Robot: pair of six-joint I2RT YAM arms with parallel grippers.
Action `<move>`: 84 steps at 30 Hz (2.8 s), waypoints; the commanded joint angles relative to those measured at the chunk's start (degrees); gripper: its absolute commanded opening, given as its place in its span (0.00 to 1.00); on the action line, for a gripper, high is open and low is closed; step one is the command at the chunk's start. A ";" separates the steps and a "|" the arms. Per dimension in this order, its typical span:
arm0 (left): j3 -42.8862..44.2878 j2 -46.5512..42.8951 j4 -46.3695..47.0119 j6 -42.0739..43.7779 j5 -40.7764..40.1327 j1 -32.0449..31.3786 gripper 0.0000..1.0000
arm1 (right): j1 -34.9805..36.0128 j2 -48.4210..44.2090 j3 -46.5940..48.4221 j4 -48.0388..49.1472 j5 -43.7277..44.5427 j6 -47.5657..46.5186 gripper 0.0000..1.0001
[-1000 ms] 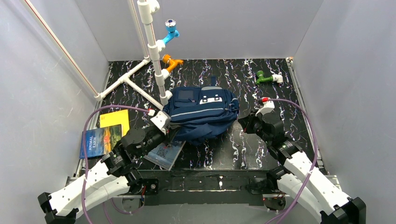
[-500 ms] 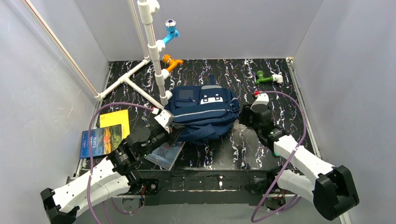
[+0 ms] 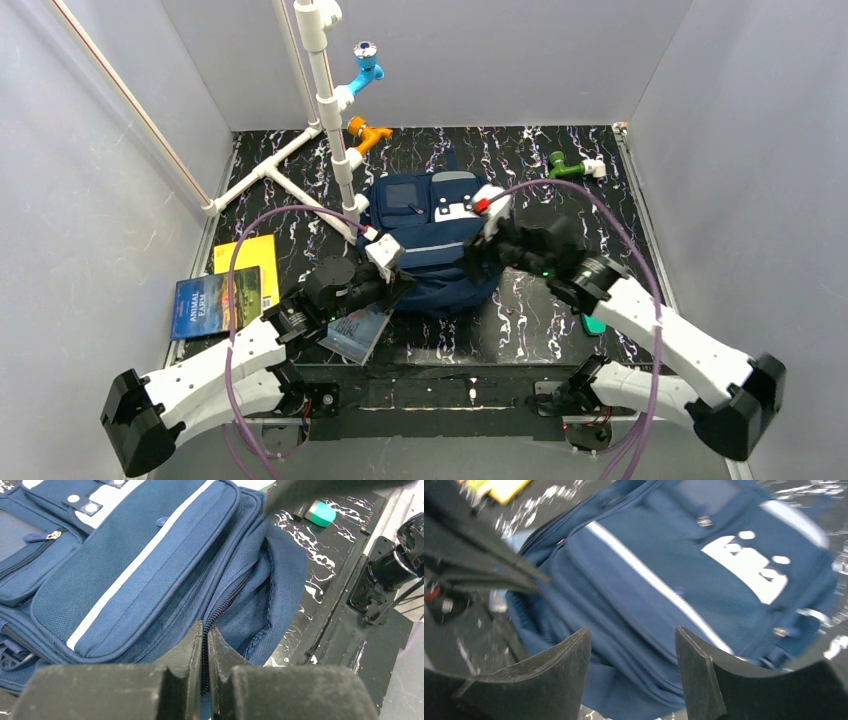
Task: Pack the student bag
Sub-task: Unzip the student bag at the center of the board, then place the student bag at the center of the board.
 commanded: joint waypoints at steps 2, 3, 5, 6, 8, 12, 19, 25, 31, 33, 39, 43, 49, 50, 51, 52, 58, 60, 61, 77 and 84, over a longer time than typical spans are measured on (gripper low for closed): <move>-0.18 0.86 6.51 2.07 5.96 1.99 0.00 | 6.73 4.71 0.87 -2.53 -5.10 -9.24 0.69; -0.21 0.98 6.52 2.12 6.43 2.11 0.00 | 6.98 4.87 0.74 -2.31 -6.14 -9.53 0.69; -0.34 1.25 6.52 2.31 7.02 2.34 0.00 | 7.43 5.37 0.24 -2.05 -7.31 -9.99 0.69; -0.43 1.27 6.52 2.43 7.54 2.44 0.00 | 7.75 5.64 -0.28 -1.51 -6.69 -10.07 0.69; -0.63 1.19 6.52 2.51 8.73 2.58 0.00 | 8.75 7.06 -0.97 -0.71 -2.94 -10.52 0.67; -1.25 0.54 6.52 2.63 10.28 2.69 0.00 | 10.11 10.50 -0.61 1.80 10.23 -12.03 0.60; 0.68 4.43 7.04 2.05 11.43 3.39 0.14 | 13.12 17.87 1.02 3.91 22.69 -16.66 0.20; 1.73 7.23 6.69 -3.04 6.54 3.79 0.94 | 11.66 22.90 4.36 4.51 49.90 -9.75 0.01; 4.24 1.11 -1.75 -9.92 3.63 3.81 0.98 | 1.30 24.13 3.73 11.50 45.12 0.33 0.01; 7.94 -0.64 -12.74 -15.28 -6.69 3.74 0.98 | -0.32 25.89 4.21 14.84 43.29 1.57 0.01; 11.99 -2.54 -38.70 -24.37 -23.99 3.84 0.98 | -2.27 33.66 9.73 16.79 35.34 6.54 0.01; 8.59 -5.01 -47.56 -32.55 -31.25 3.82 0.98 | -2.25 34.90 11.04 12.19 31.41 7.69 0.01; 2.63 -6.12 -48.94 -37.62 -35.42 4.16 0.98 | -2.25 30.58 11.28 2.71 26.51 7.79 0.66; 2.18 -5.54 -48.38 -38.25 -35.17 4.16 0.98 | -2.25 29.33 11.31 1.19 24.95 7.64 0.71; 2.20 -4.82 -48.37 -39.32 -34.69 4.19 0.98 | -2.25 28.04 11.51 -0.64 23.09 7.50 0.77; 2.47 -4.24 -48.96 -41.09 -34.32 4.21 0.98 | -2.14 26.94 12.08 -2.77 21.19 7.44 0.79; 2.52 -6.50 -55.34 -58.83 -26.40 4.22 0.98 | 4.62 24.55 15.33 -7.22 10.51 10.18 0.90; 2.85 -7.49 -61.59 -67.14 -25.02 4.16 0.98 | 7.59 24.84 15.00 -4.56 9.01 11.69 0.91; 2.64 -8.14 -63.72 -70.69 -24.02 4.22 0.98 | 8.92 24.88 14.44 -2.94 8.71 12.23 0.91; -10.86 -13.55 -57.05 -96.00 -24.05 4.17 0.82 | 10.13 27.29 11.55 3.59 8.09 15.95 0.91; -12.05 -11.43 -53.12 -96.28 -26.82 4.16 0.57 | 10.41 27.09 9.83 3.54 8.68 15.88 0.90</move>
